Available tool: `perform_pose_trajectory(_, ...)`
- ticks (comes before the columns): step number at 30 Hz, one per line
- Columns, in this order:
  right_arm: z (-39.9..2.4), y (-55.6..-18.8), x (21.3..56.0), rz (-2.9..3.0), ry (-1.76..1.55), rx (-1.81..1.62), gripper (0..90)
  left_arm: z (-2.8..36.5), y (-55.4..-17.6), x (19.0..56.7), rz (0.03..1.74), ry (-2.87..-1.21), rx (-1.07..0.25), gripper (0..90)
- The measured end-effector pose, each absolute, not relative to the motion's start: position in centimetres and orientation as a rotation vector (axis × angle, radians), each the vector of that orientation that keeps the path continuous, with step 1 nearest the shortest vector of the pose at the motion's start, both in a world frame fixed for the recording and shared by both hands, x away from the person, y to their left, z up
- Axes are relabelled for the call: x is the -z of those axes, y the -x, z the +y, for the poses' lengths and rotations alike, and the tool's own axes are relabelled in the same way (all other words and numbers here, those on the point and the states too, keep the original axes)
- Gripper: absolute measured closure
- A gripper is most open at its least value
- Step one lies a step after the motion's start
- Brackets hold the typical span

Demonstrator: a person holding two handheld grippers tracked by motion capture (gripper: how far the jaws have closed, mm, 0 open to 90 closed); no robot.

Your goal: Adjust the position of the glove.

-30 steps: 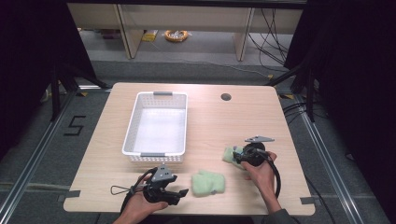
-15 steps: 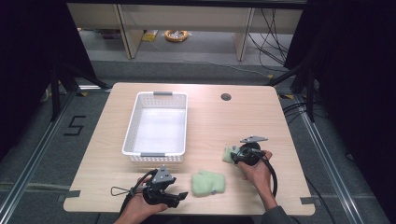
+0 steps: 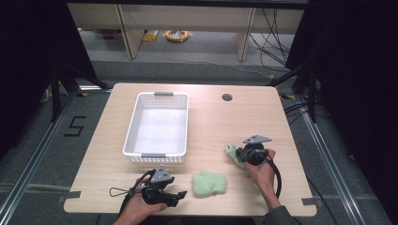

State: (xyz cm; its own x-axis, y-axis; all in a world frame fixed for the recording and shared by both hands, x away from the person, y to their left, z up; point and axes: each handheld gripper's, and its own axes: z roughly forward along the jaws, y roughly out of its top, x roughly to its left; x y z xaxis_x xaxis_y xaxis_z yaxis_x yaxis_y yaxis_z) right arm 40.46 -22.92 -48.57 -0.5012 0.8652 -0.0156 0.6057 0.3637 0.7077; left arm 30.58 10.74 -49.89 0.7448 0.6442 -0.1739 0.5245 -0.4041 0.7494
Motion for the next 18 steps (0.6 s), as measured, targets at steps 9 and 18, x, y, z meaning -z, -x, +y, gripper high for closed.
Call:
perform_pose_trajectory(9,-21.0,-37.2,45.6,2.283,-1.110,-1.044,83.6,9.8,-30.1,49.3,0.869,-2.028,-0.188,29.2)
perform_pose_trajectory(18,-18.0,-34.1,44.8,2.329,-1.020,-1.055,83.5,7.2,-30.6,48.1,0.806,-1.950,-0.185,28.6)
